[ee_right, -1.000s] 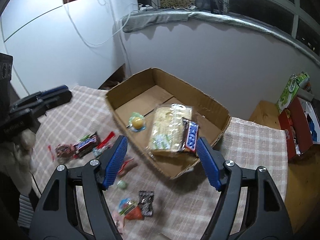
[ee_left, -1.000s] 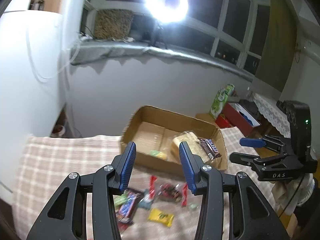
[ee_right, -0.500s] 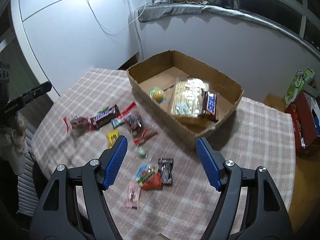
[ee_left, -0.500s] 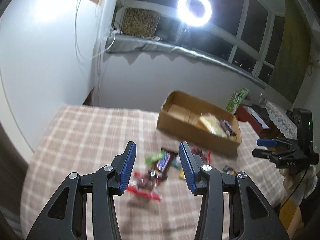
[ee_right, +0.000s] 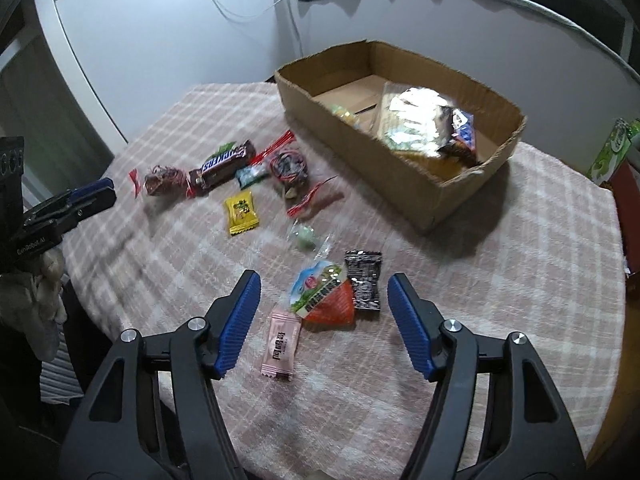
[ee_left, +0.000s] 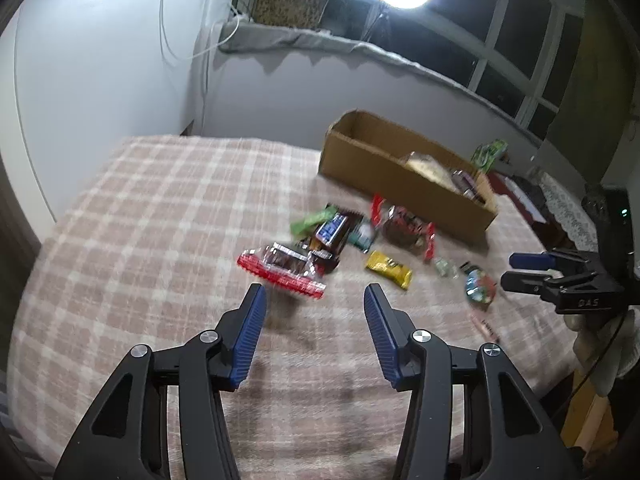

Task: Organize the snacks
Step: 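Grasp the red-edged candy bag with the left tool while the right tool grasps the jelly cup, then carry the candy bag and jelly cup toward the cardboard box with both tools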

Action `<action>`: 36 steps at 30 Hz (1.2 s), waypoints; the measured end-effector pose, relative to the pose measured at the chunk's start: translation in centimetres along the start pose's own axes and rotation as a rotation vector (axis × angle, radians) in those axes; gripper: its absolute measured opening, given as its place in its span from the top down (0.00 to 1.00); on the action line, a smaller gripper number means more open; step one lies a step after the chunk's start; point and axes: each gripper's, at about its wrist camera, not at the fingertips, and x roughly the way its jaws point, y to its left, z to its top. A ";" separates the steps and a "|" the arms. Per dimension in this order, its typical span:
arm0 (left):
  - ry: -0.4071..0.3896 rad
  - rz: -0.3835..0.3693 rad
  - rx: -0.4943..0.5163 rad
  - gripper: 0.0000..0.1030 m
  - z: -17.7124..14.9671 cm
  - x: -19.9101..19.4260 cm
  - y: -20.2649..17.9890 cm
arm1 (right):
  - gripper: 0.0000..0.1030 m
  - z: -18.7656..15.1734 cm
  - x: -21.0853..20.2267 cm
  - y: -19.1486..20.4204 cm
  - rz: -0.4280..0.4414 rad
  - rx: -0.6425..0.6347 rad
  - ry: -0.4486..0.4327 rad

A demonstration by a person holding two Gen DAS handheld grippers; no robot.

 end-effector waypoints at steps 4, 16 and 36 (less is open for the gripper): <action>0.029 0.031 -0.007 0.49 -0.1 1.5 0.4 | 0.33 0.2 1.1 0.4 0.004 -0.014 0.017; 0.058 0.105 -0.002 0.48 1.2 5.1 1.0 | 0.35 0.5 3.8 0.7 0.005 -0.031 0.062; 0.053 0.116 0.018 0.62 1.3 6.2 1.1 | 0.60 -0.4 5.1 3.1 -0.113 -0.198 0.111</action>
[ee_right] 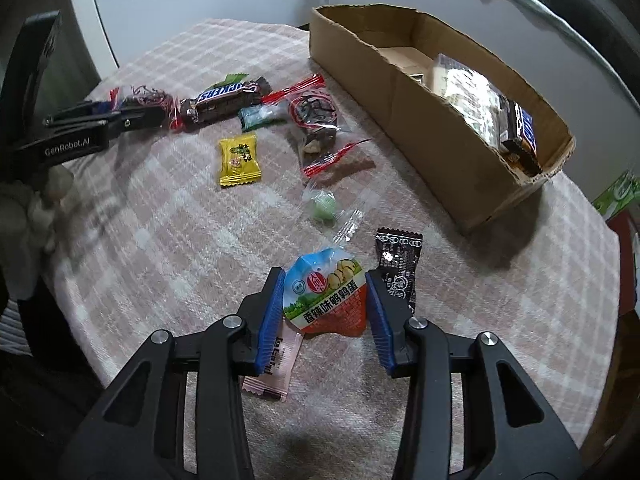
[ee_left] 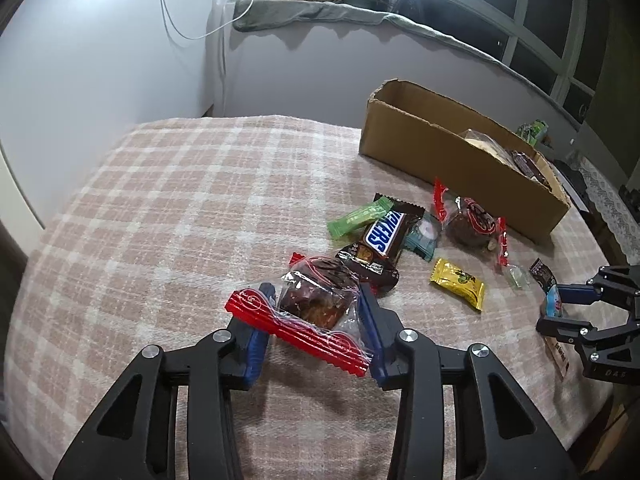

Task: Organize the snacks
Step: 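Carry the candy bag and jelly cup toward the cardboard box with both tools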

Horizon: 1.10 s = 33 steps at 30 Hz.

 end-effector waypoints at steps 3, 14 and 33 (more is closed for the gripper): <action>-0.006 -0.005 -0.002 0.62 0.0 -0.3 0.1 | 0.61 0.1 -0.1 0.0 0.010 0.004 -0.001; -0.045 -0.038 -0.015 0.63 0.3 -3.0 0.2 | 0.62 0.3 -1.6 -1.4 0.058 0.082 -0.036; -0.186 -0.107 0.063 0.63 8.1 -5.7 -2.8 | 0.62 6.4 -8.4 -5.2 0.037 0.137 -0.231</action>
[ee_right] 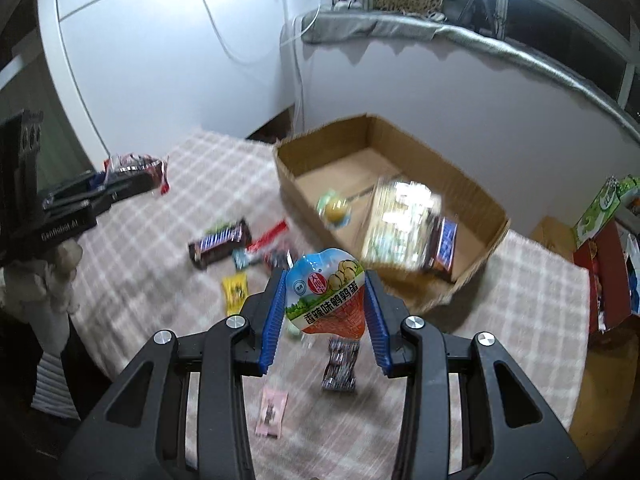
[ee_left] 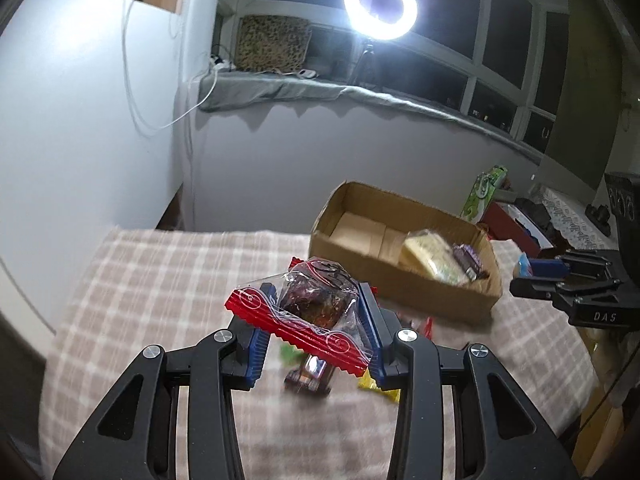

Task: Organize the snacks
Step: 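Carry the candy bag and jelly cup toward the cardboard box with both tools, then open the left tool over the box while the right tool releases the jelly cup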

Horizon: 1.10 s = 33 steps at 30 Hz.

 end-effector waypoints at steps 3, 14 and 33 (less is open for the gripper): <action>0.003 -0.016 0.010 0.63 0.9 0.9 -0.6 | 0.62 1.6 0.0 -0.2 -0.004 -0.002 -0.019; -0.008 -0.054 0.034 0.63 4.7 4.4 -2.3 | 0.62 6.1 2.3 -1.1 -0.039 -0.024 -0.033; 0.082 -0.083 -0.004 0.63 6.0 13.0 -2.4 | 0.62 10.3 11.4 -6.4 -0.062 0.071 0.050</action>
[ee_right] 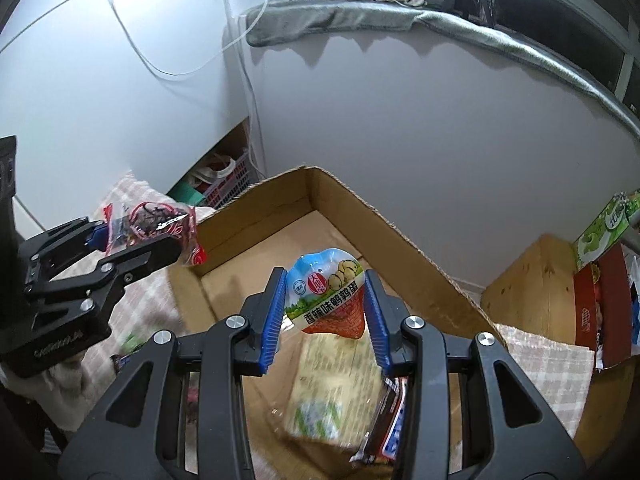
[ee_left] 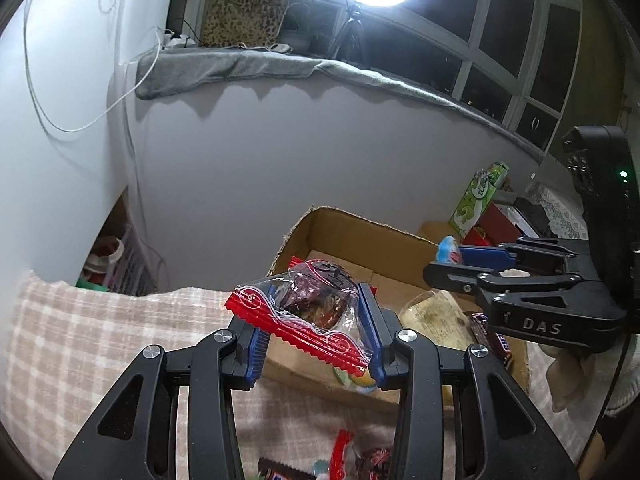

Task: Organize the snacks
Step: 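Open the left tool over the box while the right tool releases the jelly cup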

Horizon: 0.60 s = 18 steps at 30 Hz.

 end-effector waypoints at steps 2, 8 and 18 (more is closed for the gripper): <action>0.005 -0.001 0.003 0.63 0.1 0.4 0.0 | 0.62 0.2 0.9 -0.2 0.002 0.008 0.010; 0.023 -0.010 0.005 0.63 0.2 1.6 -0.2 | 0.61 0.1 2.3 -0.7 0.003 0.022 0.031; 0.042 0.006 0.005 0.54 0.5 2.0 -0.5 | 0.38 0.1 2.4 -1.1 -0.015 0.028 0.031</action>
